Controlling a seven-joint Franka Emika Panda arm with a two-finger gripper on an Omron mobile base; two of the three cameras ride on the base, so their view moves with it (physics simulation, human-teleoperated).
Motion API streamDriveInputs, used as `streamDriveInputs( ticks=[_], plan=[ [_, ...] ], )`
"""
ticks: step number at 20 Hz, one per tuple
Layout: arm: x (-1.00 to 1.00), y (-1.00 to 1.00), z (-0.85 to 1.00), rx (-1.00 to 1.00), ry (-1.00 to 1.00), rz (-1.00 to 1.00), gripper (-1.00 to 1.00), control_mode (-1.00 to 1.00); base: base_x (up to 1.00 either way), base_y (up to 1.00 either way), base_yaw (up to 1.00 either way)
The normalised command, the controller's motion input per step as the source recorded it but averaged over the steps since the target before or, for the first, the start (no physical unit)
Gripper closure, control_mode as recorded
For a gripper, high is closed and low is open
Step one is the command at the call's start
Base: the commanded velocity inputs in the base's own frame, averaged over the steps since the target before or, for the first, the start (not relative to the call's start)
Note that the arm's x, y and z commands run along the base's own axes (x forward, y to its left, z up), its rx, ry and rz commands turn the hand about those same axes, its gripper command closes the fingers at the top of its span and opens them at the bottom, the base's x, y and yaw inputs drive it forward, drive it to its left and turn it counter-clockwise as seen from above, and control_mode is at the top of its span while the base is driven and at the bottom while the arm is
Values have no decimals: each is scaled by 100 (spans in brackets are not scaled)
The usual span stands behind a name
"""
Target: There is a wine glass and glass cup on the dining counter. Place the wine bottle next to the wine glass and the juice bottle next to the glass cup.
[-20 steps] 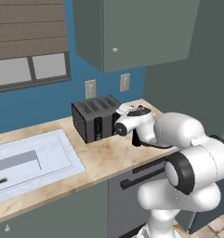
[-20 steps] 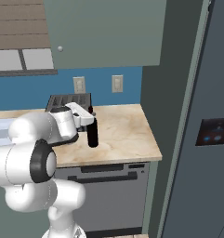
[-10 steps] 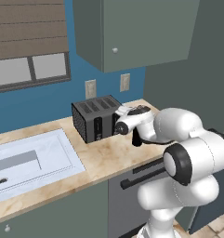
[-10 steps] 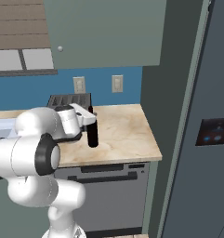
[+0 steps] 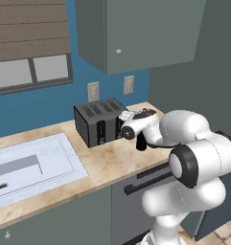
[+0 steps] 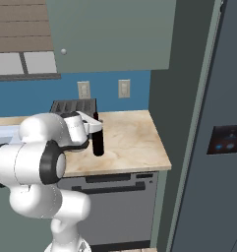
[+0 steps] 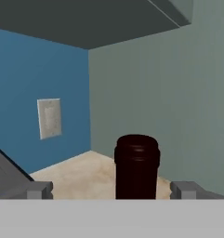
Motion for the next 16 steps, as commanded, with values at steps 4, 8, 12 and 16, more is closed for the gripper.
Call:
streamDriveInputs(
  ticks=[4, 8, 12, 16],
  plan=[
    [1, -7, -16, 1, 0, 3, -100, -100, 0, 0, 0],
    [7, -13, -13, 0, 0, 1, -100, -100, 0, 0, 0],
    [12, -11, -14, 1, 1, 1, -100, -100, 0, 0, 0],
    [6, -8, -23, 1, 4, 1, -100, -100, 0, 0, 0]
  ],
)
